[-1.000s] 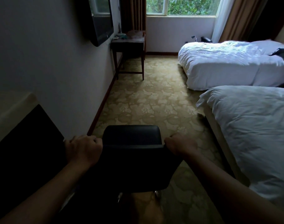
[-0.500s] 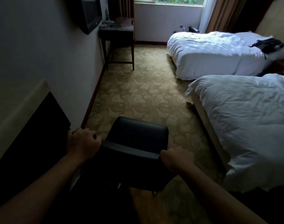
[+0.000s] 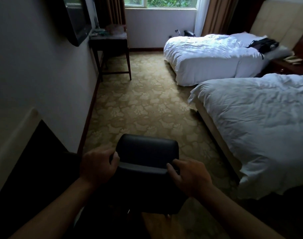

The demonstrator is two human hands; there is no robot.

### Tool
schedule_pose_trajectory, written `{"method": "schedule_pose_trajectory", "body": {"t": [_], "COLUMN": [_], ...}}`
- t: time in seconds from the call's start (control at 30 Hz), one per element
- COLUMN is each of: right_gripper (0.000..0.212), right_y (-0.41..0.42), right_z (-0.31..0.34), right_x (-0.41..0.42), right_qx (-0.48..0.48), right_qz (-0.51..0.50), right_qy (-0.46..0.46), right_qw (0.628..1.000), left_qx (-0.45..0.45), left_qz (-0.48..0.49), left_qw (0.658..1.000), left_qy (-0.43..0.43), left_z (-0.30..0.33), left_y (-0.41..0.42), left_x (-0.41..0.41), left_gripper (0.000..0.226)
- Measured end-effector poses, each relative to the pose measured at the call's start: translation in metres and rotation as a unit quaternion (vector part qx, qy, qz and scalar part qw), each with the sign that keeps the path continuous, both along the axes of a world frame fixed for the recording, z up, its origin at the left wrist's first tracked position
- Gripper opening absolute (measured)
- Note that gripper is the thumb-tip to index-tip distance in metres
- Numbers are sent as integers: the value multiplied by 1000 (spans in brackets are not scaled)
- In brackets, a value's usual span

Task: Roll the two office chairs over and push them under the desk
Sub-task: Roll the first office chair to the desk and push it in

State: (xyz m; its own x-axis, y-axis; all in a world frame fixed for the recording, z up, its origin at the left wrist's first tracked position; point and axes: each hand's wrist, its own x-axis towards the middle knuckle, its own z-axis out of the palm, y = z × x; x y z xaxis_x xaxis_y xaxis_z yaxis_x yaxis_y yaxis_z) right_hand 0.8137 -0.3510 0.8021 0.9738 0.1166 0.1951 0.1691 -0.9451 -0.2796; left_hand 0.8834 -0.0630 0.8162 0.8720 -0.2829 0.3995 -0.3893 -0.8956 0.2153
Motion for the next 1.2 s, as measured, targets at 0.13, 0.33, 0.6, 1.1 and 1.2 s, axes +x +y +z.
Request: {"method": "schedule_pose_trajectory", "body": {"t": [0.13,0.33,0.6,1.1,1.2], "right_gripper": [49,45,34,33,33], "right_y": [-15,-31,-77,-260,-292], "right_z": [-2,1,8,-2,-2], "right_x": [19,35,62,232,278], "right_qx": [26,23,36,29,29], "right_qz": [-15,-42,-61,-48,-20], "right_qy": [1,-26,-31,-32,-21], "right_qw": [1000,999,997,998,999], "left_qx": [-2,-6,-38,-7,-8], "left_qz": [3,-4,0,100,120], "left_qw": [1000,1000,999,995,993], "left_qy": [-5,-21,-9,23,18], "left_z": [0,4,2,-12,-11], "left_y": [-10,-26,-82,-262,-291], "left_x": [16,33,60,190,223], "left_gripper": [35,33,34,36,36]}}
